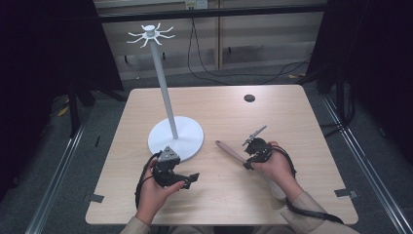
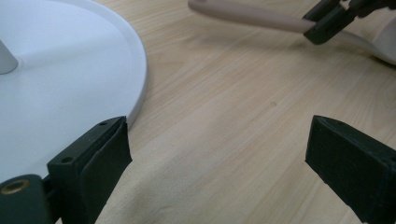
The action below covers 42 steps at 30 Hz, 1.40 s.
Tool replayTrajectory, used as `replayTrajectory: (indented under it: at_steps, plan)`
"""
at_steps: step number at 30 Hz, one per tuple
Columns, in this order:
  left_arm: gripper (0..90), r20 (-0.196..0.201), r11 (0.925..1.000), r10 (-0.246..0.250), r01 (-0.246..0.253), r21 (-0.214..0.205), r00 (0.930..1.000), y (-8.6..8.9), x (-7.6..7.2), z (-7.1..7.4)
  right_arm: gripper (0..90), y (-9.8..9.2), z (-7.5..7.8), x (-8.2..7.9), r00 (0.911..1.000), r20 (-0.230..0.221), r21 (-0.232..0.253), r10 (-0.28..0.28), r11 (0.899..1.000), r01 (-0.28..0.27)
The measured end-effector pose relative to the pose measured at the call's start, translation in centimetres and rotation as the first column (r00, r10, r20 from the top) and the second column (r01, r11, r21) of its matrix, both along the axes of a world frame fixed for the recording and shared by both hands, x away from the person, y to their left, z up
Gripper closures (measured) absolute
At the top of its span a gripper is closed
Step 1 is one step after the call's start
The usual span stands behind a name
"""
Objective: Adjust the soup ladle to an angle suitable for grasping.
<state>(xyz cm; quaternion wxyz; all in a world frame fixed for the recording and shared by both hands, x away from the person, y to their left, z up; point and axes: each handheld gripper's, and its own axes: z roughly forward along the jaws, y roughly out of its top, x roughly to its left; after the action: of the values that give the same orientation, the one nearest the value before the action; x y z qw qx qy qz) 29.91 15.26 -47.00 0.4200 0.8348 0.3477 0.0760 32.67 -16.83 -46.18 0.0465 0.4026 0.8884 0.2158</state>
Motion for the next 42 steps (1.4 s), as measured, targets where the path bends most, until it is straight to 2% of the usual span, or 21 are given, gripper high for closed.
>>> replayTrajectory:
  at_steps: [5, 10, 16, 18, 19, 23, 25, 29, 33, 36, 40, 42]
  plan:
    - [6.4, 0.0, 1.0, -0.003, 0.003, 0.002, 1.0, -0.1, 0.0, 0.1, 78.5, -1.0, 1.3, -0.2, 0.9979, 0.054, 0.076, -0.035, 0.997, 0.031]
    - [6.5, 0.0, 1.0, -0.008, 0.008, 0.003, 1.0, -0.3, -0.1, 0.0, 78.6, -2.0, 2.3, -0.7, 0.9906, 0.112, 0.165, -0.079, 0.985, 0.059]
    - [6.4, -0.002, 0.9999, -0.009, 0.009, 0.01, 1.0, -0.3, -0.1, -0.1, 78.6, -3.2, 3.3, -1.3, 0.9717, 0.209, 0.259, -0.109, 0.964, 0.053]
    - [6.4, -0.002, 0.9999, -0.009, 0.009, 0.006, 1.0, -0.4, -0.1, -0.1, 78.6, -3.5, 3.6, -1.5, 0.9655, 0.23, 0.272, -0.122, 0.961, 0.056]
    - [6.4, -0.003, 0.9999, -0.01, 0.01, 0.005, 0.9999, -0.5, -0.1, -0.2, 78.6, -3.6, 3.7, -1.5, 0.963, 0.239, 0.29, -0.124, 0.956, 0.051]
    - [6.5, -0.004, 0.9999, -0.012, 0.012, 0.008, 0.9999, -0.5, -0.1, -0.2, 78.7, -4.1, 4.0, -1.8, 0.9537, 0.266, 0.315, -0.14, 0.948, 0.052]
    - [6.4, -0.003, 0.9999, -0.013, 0.013, 0.007, 0.9999, -0.5, -0.1, -0.2, 78.7, -4.3, 4.0, -1.9, 0.9524, 0.269, 0.332, -0.143, 0.942, 0.047]
    - [6.4, -0.005, 0.9999, -0.012, 0.012, -0.001, 0.9999, -0.5, -0.1, -0.2, 78.6, -4.6, 4.1, -2.3, 0.9429, 0.297, 0.374, -0.151, 0.927, 0.03]
    - [6.4, -0.004, 0.9999, -0.015, 0.014, -0.009, 0.9999, -0.6, -0.1, -0.2, 78.6, -4.7, 4.5, -2.6, 0.9395, 0.309, 0.404, -0.149, 0.915, 0.012]
    - [6.4, -0.017, 0.9994, -0.016, 0.016, -0.032, 0.9997, -0.6, -0.1, -0.2, 78.6, -4.9, 4.6, -2.9, 0.931, 0.327, 0.431, -0.163, 0.903, 0.007]
    - [6.4, -0.01, 0.999, -0.018, 0.018, -0.041, 0.9998, -0.8, -0.2, -0.2, 78.6, -4.9, 4.8, -3.3, 0.9192, 0.35, 0.469, -0.181, 0.883, -0.005]
    - [6.3, -0.004, 0.9989, -0.02, 0.02, -0.042, 0.9998, -0.8, -0.2, -0.1, 78.6, -4.8, 5.0, -3.4, 0.9164, 0.357, 0.485, -0.181, 0.875, -0.016]
